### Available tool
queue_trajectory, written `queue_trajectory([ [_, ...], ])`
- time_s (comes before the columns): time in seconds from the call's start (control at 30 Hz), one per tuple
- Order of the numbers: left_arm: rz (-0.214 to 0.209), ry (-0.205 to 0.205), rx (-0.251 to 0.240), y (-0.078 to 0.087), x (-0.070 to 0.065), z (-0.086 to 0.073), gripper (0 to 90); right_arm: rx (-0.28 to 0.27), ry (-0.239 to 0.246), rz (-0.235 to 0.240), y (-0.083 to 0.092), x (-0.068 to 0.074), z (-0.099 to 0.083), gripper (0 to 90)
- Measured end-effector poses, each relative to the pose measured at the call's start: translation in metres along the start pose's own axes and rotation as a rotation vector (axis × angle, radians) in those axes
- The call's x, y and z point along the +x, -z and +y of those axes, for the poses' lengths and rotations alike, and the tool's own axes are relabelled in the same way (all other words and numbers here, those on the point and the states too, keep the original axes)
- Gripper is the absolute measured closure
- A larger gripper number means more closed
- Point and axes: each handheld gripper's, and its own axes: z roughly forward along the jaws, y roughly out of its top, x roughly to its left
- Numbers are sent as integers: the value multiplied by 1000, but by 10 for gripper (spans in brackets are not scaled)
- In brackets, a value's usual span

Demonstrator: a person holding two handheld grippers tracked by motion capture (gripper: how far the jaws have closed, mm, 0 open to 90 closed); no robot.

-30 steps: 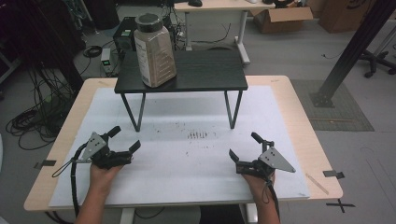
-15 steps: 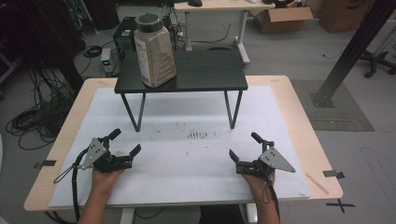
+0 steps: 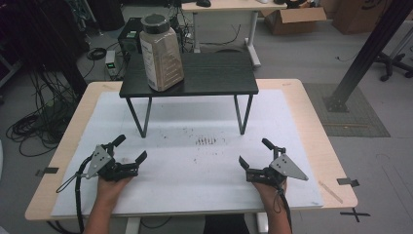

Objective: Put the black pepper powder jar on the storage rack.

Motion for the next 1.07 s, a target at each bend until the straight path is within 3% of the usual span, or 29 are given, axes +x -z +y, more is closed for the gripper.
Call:
queue_trajectory([
  [1.07, 2, -8, -4, 1, -1, 0, 2, -4, 3, 0, 1, 1, 0, 0],
])
